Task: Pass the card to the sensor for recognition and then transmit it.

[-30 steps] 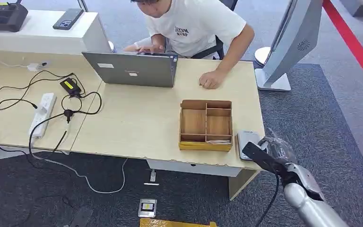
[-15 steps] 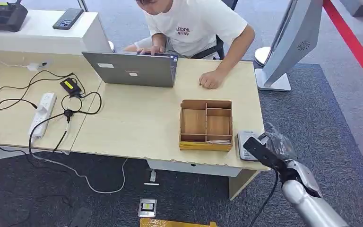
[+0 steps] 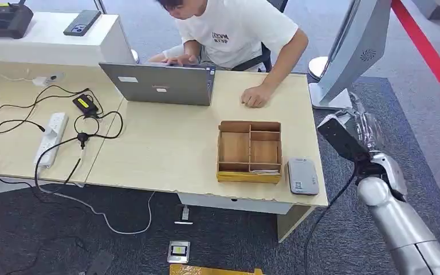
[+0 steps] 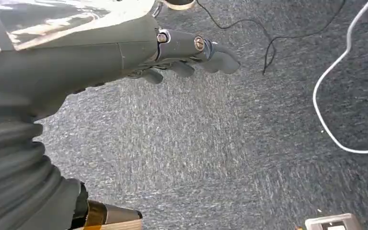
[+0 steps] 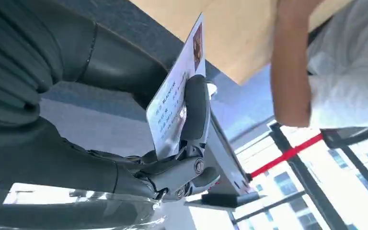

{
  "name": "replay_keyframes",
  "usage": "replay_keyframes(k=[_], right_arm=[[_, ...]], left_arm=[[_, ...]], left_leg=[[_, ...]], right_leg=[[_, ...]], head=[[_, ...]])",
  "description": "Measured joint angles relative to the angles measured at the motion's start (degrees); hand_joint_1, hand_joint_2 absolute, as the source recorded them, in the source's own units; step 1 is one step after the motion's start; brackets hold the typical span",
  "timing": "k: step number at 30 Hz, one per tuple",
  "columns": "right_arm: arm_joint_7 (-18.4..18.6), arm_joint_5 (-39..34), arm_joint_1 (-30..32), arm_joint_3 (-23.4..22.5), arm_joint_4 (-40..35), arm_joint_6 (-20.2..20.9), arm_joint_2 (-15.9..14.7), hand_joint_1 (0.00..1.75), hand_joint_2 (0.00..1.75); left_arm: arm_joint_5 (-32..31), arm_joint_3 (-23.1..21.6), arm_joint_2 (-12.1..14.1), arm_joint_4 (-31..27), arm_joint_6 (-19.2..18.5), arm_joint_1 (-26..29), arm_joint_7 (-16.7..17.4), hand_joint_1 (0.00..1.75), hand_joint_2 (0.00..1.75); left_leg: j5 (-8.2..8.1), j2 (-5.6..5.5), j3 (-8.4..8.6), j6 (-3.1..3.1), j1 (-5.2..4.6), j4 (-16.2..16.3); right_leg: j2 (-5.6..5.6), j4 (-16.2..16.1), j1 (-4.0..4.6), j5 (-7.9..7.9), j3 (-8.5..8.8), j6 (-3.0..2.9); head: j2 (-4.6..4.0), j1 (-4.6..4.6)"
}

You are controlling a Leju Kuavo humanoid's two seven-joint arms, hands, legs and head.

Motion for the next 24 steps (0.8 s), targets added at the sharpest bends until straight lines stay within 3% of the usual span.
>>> replay_keyframes(k=[7,14,24], right_arm=[[-5.7,3.9,-11.4,0.6,3.6,2.0,3.1,1.75,1.75],[-10.9,9.1,-22.3,3.6,13.8,1.2,8.2,1.75,1.75],[-11.1,14.7,-30.9,8.9,27.8,1.0,15.9,1.75,1.75]], left_arm=[[-2.0,-1.0,0.0,0.0,-1.2,-1.4,0.2,0.00,1.75],[-3.6,-2.4,0.0,-0.1,-1.9,-3.4,0.5,0.00,1.75],[-4.2,-3.4,0.0,-0.1,-2.1,-4.2,1.4,0.00,1.75]], left_leg=[[0.08,0.00,-0.02,-0.08,0.01,0.0],[0.10,-0.01,-0.04,-0.11,0.05,0.0],[0.10,0.00,-0.04,-0.12,0.08,0.0]], right_leg=[[0.00,0.0,0.02,0.02,-0.02,-0.03],[0.00,0.1,0.05,0.03,-0.03,-0.05],[0.00,0.1,0.08,0.03,-0.05,-0.05]], head=[[0.00,-0.02],[0.00,0.00],[0.00,-0.05]])
